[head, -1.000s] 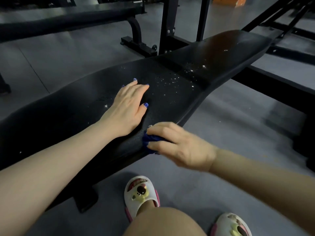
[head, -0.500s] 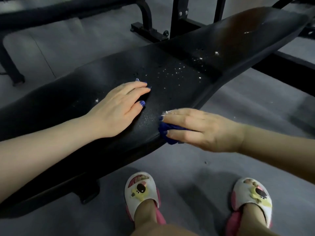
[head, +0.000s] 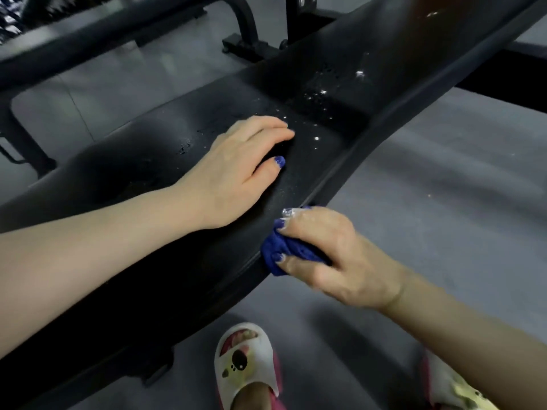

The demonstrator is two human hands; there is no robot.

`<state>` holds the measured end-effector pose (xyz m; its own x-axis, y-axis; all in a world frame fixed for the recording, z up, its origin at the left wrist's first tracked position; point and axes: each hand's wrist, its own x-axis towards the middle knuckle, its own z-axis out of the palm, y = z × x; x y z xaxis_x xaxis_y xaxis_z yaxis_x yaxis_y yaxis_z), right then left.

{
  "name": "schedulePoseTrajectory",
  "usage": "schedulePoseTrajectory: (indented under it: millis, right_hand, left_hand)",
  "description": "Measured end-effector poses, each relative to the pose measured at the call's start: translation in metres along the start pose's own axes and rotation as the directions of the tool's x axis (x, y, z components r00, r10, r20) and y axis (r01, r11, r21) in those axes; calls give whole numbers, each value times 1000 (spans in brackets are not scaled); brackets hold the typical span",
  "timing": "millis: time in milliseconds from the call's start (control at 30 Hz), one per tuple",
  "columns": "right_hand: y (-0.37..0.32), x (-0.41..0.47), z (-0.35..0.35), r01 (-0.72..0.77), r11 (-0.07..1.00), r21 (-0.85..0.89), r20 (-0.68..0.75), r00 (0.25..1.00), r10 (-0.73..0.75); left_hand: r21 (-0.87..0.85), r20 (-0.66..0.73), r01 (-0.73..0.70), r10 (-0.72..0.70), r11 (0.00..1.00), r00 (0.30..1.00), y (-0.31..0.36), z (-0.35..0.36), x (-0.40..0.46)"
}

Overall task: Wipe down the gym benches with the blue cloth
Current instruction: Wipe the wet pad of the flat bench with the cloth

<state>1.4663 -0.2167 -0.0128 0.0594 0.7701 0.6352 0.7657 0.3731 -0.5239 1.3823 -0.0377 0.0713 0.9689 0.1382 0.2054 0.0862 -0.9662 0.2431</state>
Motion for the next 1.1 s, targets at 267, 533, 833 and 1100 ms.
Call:
schedulePoseTrajectory:
  millis: [267, 533, 833, 1100]
  right_hand:
    - [19, -26, 11, -148, 977, -156, -487, 872, 54]
    - [30, -13, 11, -242, 967, -78, -575, 804, 154]
    - [-35, 10, -19, -2, 980, -201, -145, 989, -28]
    - [3, 20, -52, -211, 917, -337, -252, 959, 128]
  left_hand:
    - [15, -1, 8, -8, 1000, 1000, 0, 3, -1]
    - [22, -4, 8, -8, 1000, 1000, 4, 3, -1]
    - [-3, -24, 15, -15, 1000, 1000, 4, 2, -1]
    - [-41, -20, 64, -64, 997, 998, 4, 2, -3]
